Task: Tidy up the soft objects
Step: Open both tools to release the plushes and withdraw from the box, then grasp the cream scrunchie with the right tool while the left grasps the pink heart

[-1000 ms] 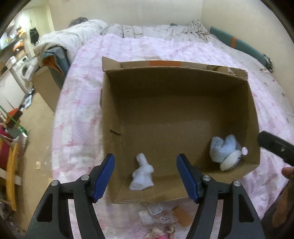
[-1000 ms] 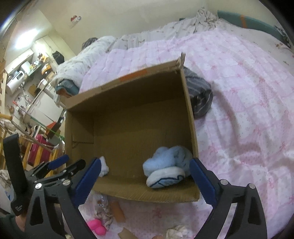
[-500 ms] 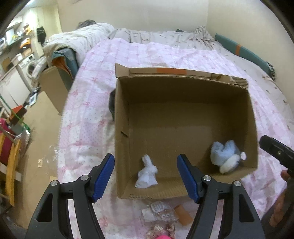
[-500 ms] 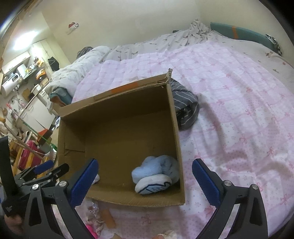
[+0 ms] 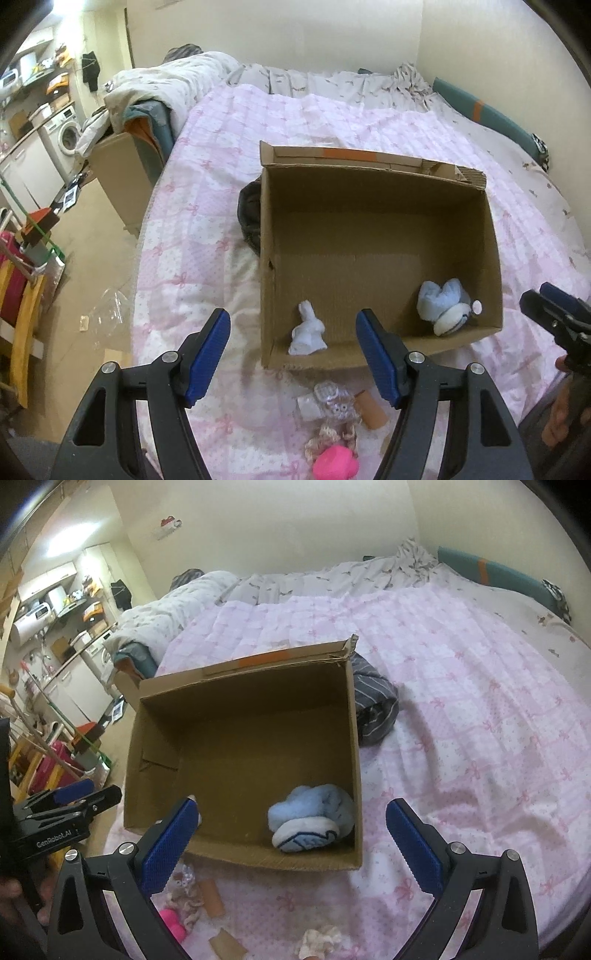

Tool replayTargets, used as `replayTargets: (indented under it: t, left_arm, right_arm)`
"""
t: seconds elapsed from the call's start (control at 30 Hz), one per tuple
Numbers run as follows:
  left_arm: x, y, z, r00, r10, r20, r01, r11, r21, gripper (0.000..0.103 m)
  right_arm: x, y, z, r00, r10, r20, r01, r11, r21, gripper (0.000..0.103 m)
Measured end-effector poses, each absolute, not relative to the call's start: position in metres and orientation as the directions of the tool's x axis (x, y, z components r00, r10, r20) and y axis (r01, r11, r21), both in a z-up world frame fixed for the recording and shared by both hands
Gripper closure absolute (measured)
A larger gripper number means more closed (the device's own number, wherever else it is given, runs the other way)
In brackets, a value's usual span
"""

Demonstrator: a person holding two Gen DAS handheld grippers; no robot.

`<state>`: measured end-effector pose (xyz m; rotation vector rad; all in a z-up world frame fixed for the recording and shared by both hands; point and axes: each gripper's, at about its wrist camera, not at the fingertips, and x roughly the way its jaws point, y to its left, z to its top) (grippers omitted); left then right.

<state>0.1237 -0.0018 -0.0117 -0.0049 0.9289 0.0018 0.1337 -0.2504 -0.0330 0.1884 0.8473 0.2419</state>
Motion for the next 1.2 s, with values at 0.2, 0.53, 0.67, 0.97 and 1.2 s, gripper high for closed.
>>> replayTargets:
  t: [0.2,0.53,0.67,0.97,1.2]
  left_arm:
    - [0.106,0.006,-0.005,0.592,-0.038,-0.805,-0.017,0.998,-0.060,0.035]
    - [0.074,0.009,-0.009,0.582,-0.041,-0.812,-0.028,0.997,-0.071,0.035]
    - [0.067,0.010,-0.017,0.567,-0.064,-0.821,-0.024,0.995,-0.094,0.035]
    - [0.067,0.006,-0.027,0.559,-0.008,-0.829,-0.051,0.998,-0.044,0.035]
    - [0.075,0.018,-0.042,0.501,-0.007,-0.866,-0.112,0.991,-0.072,0.035]
  right_arm:
    - [0.119,-0.248,-0.027,0.633,0.282,-0.721,-0.149,0.958,0.244,0.000]
    - [0.093,-0.260,-0.019,0.644,0.263,-0.718,-0.120,0.962,0.245,0.000]
    - [0.083,-0.259,-0.025,0.609,0.297,-0.735,-0.141,0.953,0.268,0.000]
    - [0.073,-0.255,-0.041,0.505,0.357,-0.786,-0.104,0.929,0.355,0.000]
    - [0.087,-0.255,-0.074,0.369,0.332,-0.868,-0.020,0.937,0.350,0.000]
